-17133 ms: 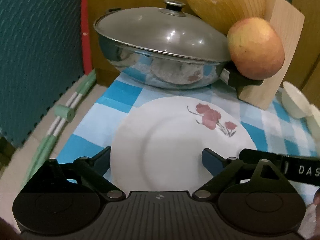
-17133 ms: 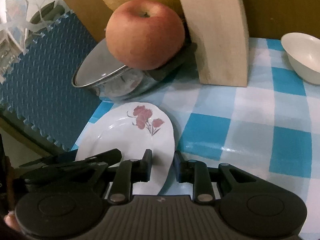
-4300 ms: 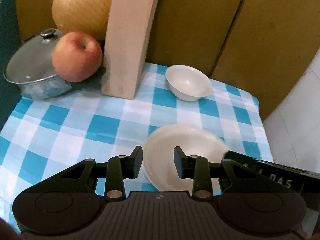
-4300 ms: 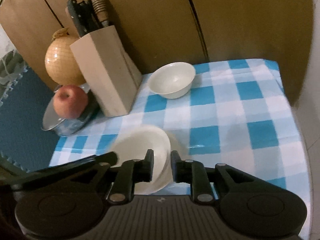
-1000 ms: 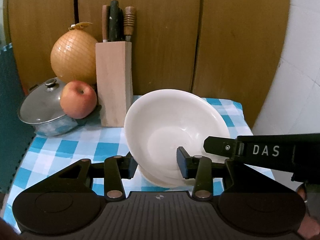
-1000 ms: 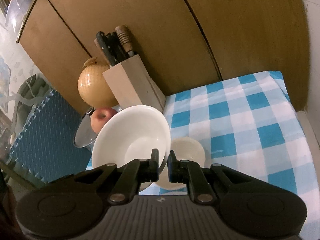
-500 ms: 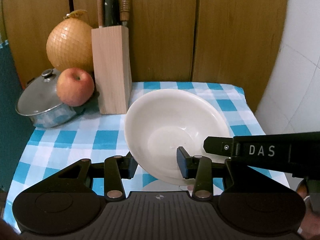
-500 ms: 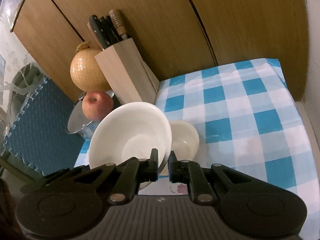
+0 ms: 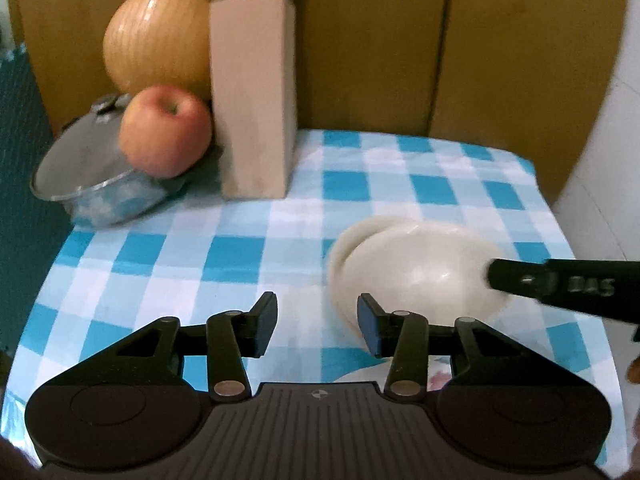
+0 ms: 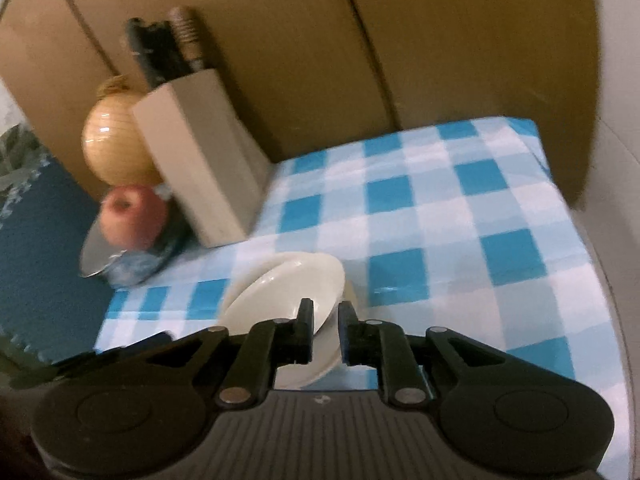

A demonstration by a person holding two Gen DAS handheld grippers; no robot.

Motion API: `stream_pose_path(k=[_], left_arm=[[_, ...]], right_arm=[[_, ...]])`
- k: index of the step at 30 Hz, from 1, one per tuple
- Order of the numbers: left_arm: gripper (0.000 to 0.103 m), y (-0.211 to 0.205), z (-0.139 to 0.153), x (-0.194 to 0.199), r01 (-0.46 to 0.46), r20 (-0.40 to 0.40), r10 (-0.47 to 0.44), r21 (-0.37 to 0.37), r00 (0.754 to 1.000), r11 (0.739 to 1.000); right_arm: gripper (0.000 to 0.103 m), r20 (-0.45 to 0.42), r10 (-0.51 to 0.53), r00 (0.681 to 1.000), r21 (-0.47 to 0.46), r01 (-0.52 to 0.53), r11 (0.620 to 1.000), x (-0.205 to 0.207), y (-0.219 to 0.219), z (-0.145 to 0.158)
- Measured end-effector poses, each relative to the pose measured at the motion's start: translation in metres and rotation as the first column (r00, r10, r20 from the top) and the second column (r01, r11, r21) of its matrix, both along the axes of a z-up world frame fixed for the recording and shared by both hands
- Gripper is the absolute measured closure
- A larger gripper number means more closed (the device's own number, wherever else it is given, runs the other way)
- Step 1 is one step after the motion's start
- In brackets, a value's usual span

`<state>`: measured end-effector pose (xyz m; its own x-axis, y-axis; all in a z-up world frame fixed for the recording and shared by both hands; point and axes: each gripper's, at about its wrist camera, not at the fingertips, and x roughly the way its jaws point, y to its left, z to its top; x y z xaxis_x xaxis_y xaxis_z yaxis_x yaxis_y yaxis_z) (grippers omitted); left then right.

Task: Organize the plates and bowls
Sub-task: 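Lower the bowl into the stack and open the right gripper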

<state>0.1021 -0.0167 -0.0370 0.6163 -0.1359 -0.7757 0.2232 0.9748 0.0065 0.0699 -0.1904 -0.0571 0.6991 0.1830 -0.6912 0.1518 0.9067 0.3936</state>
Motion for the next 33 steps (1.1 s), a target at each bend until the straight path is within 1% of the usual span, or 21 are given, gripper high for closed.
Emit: stream_pose_path(k=[3,6,9,12,14,18,20,21,22,25,29,33], left_arm=[[0.050,0.007,0.001,0.002,-0.012,-0.016,0.012,-0.025,1.000,1.000],[0.048,0.007,0.005,-0.003,0.004,-0.007,-0.004,-0.034,1.000,0.999],[0.044,0.006,0.009,-0.008,0.016,0.004,-0.016,-0.039,1.000,0.999],[0.041,0.007,0.011,-0.011,0.019,0.016,-0.018,-0.040,1.000,0.999],[0.041,0.008,0.008,-0.009,0.009,0.012,-0.009,-0.032,1.000,0.999],[0.041,0.015,0.005,-0.003,-0.006,-0.003,0.006,-0.045,1.000,0.999],[0.038,0.017,0.005,-0.003,0.001,0.000,-0.001,-0.045,1.000,0.999],[0.031,0.016,0.005,-0.004,0.006,0.004,-0.006,-0.041,1.000,0.999],[0.029,0.016,0.005,-0.004,0.010,0.012,-0.009,-0.031,1.000,0.999],[0.029,0.014,0.005,-0.007,0.015,0.028,-0.015,-0.003,0.999,1.000],[0.029,0.016,0.005,-0.007,0.012,0.024,-0.011,-0.010,1.000,1.000],[0.028,0.017,0.005,-0.008,0.004,0.029,-0.004,0.003,1.000,1.000]], right_arm=[[0.094,-0.002,-0.011,1.000,0.005,0.011,1.000,-0.001,-0.007,0.000],[0.094,0.014,-0.008,1.000,0.028,0.007,1.000,-0.003,-0.008,0.004],[0.094,0.022,-0.002,1.000,-0.004,0.002,1.000,-0.003,-0.002,0.006],[0.094,0.007,0.002,1.000,-0.034,-0.002,0.999,0.000,0.005,0.000],[0.094,-0.003,0.010,1.000,-0.045,-0.010,0.999,0.004,0.011,-0.004],[0.094,-0.010,0.023,1.000,-0.028,-0.024,0.999,0.007,0.012,-0.007],[0.094,-0.004,0.029,1.000,-0.039,-0.029,0.999,0.005,0.012,-0.005],[0.094,-0.001,0.032,0.999,-0.046,-0.032,0.998,0.005,0.012,-0.005],[0.094,-0.001,0.036,0.999,-0.057,-0.036,0.998,0.004,0.013,-0.004],[0.094,-0.012,0.037,0.999,-0.070,-0.038,0.997,0.001,0.013,-0.005],[0.094,-0.004,0.045,0.999,-0.102,-0.045,0.994,-0.003,0.016,-0.002],[0.093,0.013,0.059,0.998,-0.142,-0.056,0.988,-0.008,0.021,0.001]])
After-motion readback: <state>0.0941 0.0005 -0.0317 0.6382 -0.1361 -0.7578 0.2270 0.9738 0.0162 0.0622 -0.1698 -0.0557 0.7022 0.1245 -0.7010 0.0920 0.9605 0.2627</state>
